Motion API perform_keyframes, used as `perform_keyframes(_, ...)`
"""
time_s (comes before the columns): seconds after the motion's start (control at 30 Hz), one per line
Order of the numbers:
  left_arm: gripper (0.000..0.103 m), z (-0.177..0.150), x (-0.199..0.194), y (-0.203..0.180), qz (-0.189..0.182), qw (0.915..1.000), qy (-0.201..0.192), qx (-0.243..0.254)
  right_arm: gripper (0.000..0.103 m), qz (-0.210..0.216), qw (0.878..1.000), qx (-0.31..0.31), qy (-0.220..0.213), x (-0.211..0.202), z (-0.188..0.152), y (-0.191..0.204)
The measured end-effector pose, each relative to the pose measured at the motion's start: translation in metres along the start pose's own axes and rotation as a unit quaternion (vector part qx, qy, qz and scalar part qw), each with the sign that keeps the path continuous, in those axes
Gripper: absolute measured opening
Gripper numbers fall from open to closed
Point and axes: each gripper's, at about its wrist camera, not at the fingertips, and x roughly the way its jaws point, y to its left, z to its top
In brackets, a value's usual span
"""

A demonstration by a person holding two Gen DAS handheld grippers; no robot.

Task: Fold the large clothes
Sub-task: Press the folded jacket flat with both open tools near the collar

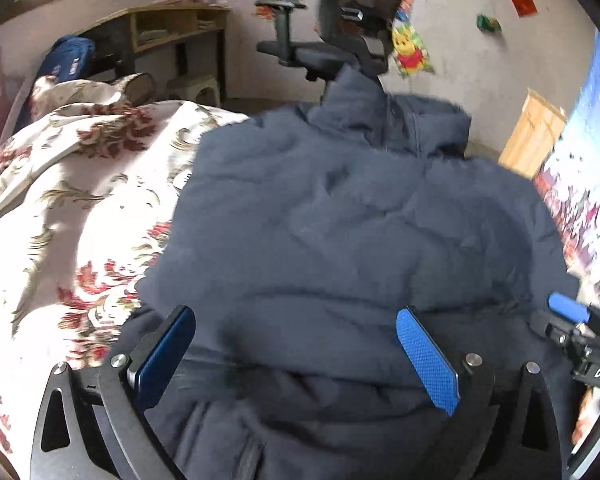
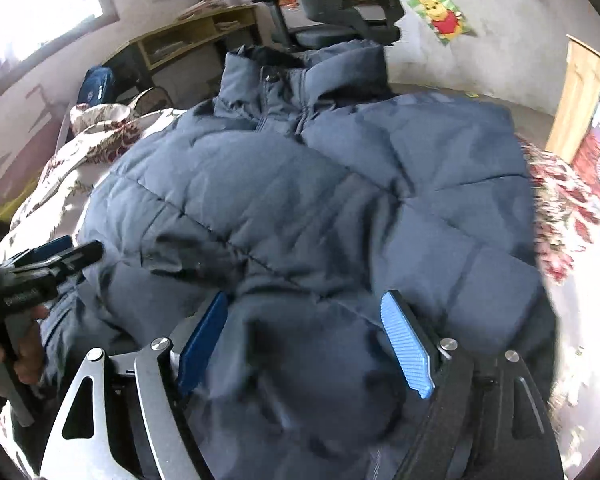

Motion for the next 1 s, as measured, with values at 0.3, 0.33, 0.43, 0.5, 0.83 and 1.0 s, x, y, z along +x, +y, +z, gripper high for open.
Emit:
perform_keyframes(0.3, 0.101, 0.012, -0.073, 0.046, -0.006, 0.9993, -0.036, -0.010, 0.089, -0.018, 1.000, 0.013, -0.021, -0.055, 0.007, 0.016)
perform_keyframes(0.33, 0.101, 0.012, -0.079, 0.051, -0.006, 0.9993, -0.036, -0.008, 0.090, -0.021, 0.999, 0.011, -0.022, -0.059, 0.007, 0.022)
perform_keyframes(0.43, 0.101, 0.012, -0.088, 0.060, -0.010, 0.9992, -0.038, 0.005, 0.090, -0.030, 0.999, 0.004, -0.021, -0.068, 0.007, 0.037)
perform_keyframes(0.5, 0.101, 0.015, -0.094, 0.063, -0.010, 0.9988, -0.045, 0.015, 0.090, -0.036, 0.999, 0.002, -0.024, -0.075, 0.006, 0.049)
perform_keyframes(0.83, 0.101, 0.069, -0.093, 0.070, -0.039, 0.9964, -0.064, 0.038, 0.090, -0.066, 0.996, 0.003, -0.058, -0.112, 0.042, 0.093)
perform_keyframes(1.0, 0.101, 0.119, -0.094, 0.068, -0.055, 0.9949, -0.072, 0.045, 0.090, -0.095, 0.994, -0.004, -0.048, -0.135, 0.091, 0.094)
